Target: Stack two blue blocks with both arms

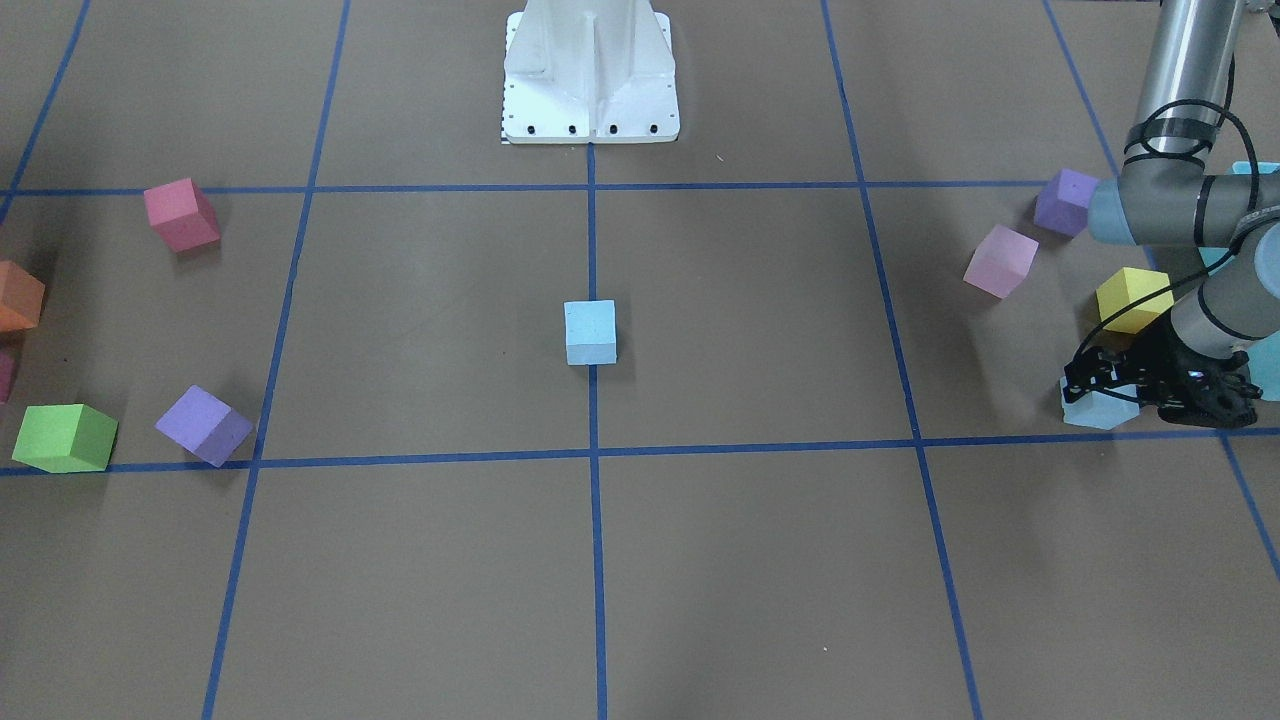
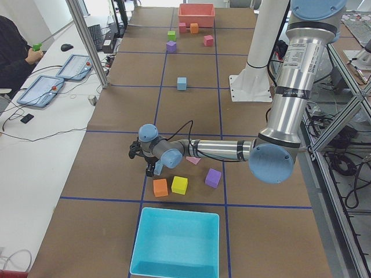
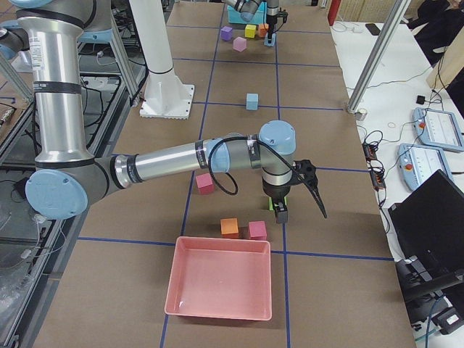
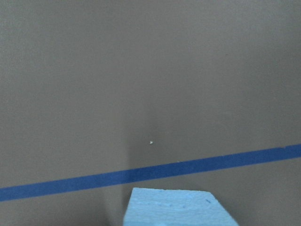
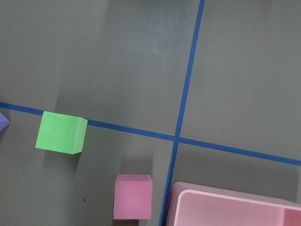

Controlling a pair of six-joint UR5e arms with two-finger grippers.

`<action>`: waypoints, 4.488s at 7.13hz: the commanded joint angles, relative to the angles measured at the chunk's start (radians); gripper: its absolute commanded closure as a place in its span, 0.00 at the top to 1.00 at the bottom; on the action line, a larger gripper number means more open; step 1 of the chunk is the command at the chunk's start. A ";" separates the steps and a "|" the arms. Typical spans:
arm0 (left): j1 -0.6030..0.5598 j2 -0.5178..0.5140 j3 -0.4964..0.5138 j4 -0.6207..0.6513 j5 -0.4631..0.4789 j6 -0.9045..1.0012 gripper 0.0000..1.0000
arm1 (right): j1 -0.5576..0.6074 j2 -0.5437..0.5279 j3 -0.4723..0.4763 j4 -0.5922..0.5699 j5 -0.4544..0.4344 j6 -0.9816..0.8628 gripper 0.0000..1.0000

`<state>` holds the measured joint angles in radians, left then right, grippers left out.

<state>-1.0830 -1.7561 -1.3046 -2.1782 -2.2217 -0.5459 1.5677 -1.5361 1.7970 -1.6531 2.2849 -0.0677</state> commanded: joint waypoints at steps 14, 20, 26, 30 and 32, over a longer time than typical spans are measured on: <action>0.440 -0.604 -0.295 0.574 0.177 -0.742 0.50 | 0.000 0.014 -0.001 -0.004 -0.002 0.014 1.00; 0.561 -0.778 -0.117 0.574 0.260 -0.696 0.50 | 0.000 0.013 -0.005 0.001 -0.001 0.012 1.00; 0.543 -0.761 -0.122 0.612 0.261 -0.664 0.49 | 0.000 0.014 -0.007 0.003 -0.002 0.015 1.00; 0.526 -0.758 -0.116 0.615 0.260 -0.609 0.50 | 0.000 0.016 -0.005 0.003 -0.002 0.016 1.00; 0.526 -0.758 -0.113 0.615 0.260 -0.609 0.50 | 0.000 0.020 -0.008 0.003 -0.002 0.016 1.00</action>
<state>-0.5567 -2.5146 -1.4188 -1.5630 -1.9619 -1.1563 1.5677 -1.5178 1.7902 -1.6506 2.2826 -0.0522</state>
